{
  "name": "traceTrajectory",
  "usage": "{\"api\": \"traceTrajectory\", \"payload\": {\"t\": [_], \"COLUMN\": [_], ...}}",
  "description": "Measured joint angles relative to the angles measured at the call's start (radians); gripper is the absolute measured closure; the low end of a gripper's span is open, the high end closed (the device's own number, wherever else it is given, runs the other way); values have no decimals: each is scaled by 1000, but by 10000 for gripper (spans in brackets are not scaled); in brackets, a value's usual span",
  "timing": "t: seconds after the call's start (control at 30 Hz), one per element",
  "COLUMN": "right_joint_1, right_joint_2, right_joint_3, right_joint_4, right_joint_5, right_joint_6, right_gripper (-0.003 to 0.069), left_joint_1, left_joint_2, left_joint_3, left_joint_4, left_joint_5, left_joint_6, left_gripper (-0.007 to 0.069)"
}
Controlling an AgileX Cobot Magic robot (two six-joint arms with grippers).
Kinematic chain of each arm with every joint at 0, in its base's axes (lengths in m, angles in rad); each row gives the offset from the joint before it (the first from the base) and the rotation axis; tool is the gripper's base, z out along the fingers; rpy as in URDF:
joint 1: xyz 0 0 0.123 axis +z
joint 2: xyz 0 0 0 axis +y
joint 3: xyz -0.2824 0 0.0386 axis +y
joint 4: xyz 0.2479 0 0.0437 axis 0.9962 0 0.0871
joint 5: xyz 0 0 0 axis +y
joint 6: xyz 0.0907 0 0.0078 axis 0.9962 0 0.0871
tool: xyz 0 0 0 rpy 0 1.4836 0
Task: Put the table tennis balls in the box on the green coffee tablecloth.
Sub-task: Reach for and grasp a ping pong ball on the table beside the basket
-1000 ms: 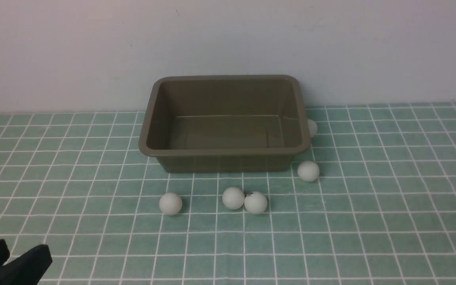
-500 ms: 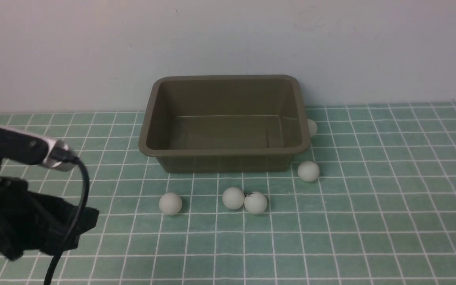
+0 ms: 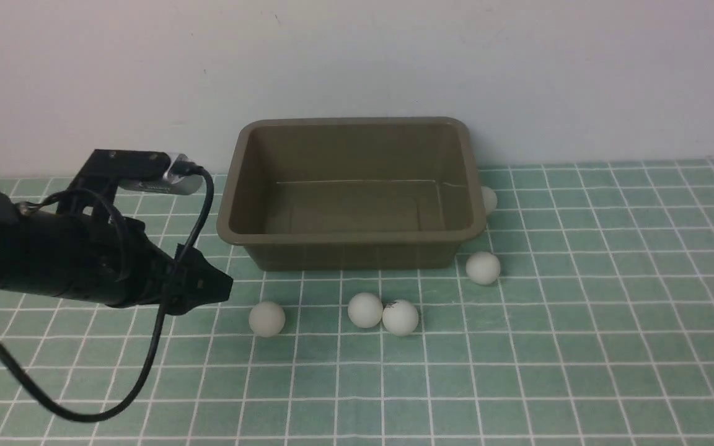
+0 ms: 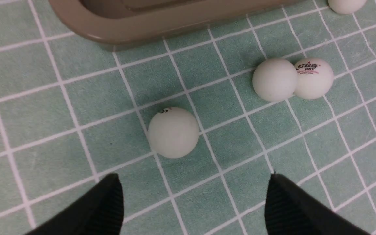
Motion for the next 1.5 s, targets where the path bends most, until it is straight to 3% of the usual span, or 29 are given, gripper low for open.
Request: {"api": "traceTrajectory", "payload": {"t": [0.17,0.33,0.63,0.97,1.1,1.23,1.5], "right_joint_1": [0,0,0,0,0,0,0], "right_joint_2": [0,0,0,0,0,0,0], "right_joint_3": [0,0,0,0,0,0,0], "right_joint_4": [0,0,0,0,0,0,0], "right_joint_5": [-4,-6,-7,-7,-7,-7,-7], "right_joint_6": [0,0,0,0,0,0,0], "right_gripper": [374,374,374,374,374,374,374], "left_joint_1": [-12,-90,-161,-198,-198,-198,-198], "left_joint_2": [63,175,282,380,391,391,351], "left_joint_3": [-3,-6,-21,-107,-107,-107,-107], "left_joint_4": [-64,-144,-187,-199,-199,-198,-208], "left_joint_5": [-9,-109,-291,-293,-285,-239,-147], "left_joint_6": [35,132,165,172,172,172,177], "left_gripper": [104,104,104,108,159,277,279]}}
